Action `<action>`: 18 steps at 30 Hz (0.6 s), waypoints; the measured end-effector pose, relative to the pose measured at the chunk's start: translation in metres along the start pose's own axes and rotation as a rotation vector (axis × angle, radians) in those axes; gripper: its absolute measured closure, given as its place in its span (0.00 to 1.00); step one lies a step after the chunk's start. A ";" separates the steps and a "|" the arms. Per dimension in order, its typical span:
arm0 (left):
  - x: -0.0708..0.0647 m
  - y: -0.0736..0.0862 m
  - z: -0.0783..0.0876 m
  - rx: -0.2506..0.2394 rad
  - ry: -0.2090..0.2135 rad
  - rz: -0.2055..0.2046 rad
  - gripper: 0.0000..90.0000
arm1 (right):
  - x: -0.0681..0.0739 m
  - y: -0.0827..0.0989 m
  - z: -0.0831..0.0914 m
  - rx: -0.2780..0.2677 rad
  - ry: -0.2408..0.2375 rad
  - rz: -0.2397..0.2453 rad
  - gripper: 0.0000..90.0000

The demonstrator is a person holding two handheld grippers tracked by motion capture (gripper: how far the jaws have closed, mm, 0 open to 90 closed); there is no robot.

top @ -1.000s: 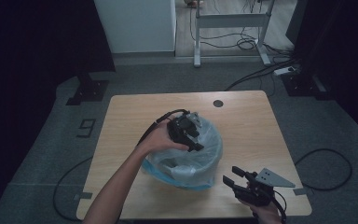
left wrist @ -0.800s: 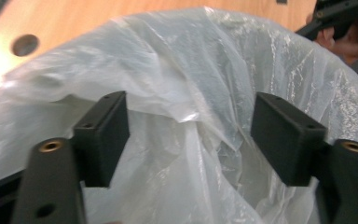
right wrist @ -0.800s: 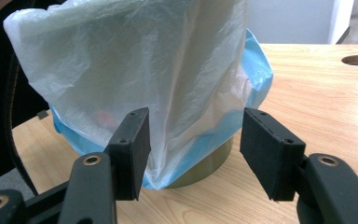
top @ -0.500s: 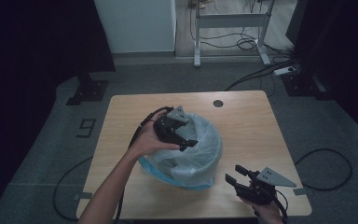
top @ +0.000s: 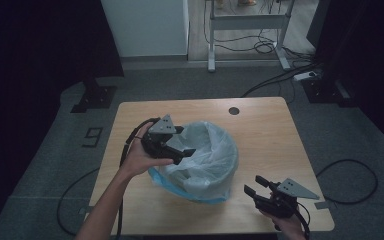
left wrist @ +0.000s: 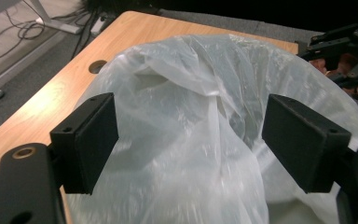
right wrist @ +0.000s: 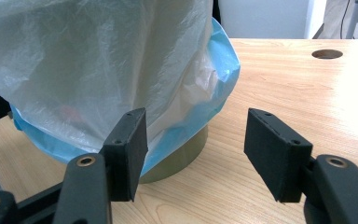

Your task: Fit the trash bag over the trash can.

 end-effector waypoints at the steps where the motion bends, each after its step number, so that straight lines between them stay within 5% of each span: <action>1: 0.001 0.002 0.004 -0.006 -0.006 0.003 0.20 | 0.000 0.000 0.000 0.001 0.000 0.000 0.43; 18: 0.010 0.049 0.043 -0.095 -0.064 0.078 0.22 | -0.002 0.005 -0.002 0.016 -0.002 -0.007 0.42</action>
Point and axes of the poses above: each handheld gripper's, and its own axes: z roughly backward along the jaws, y roughly out of its underside, x roughly to its left, the point moved 9 cm from there along -z, roughly forward along the jaws, and after that the axes turned 13 degrees about z, right-handed, at the moved point
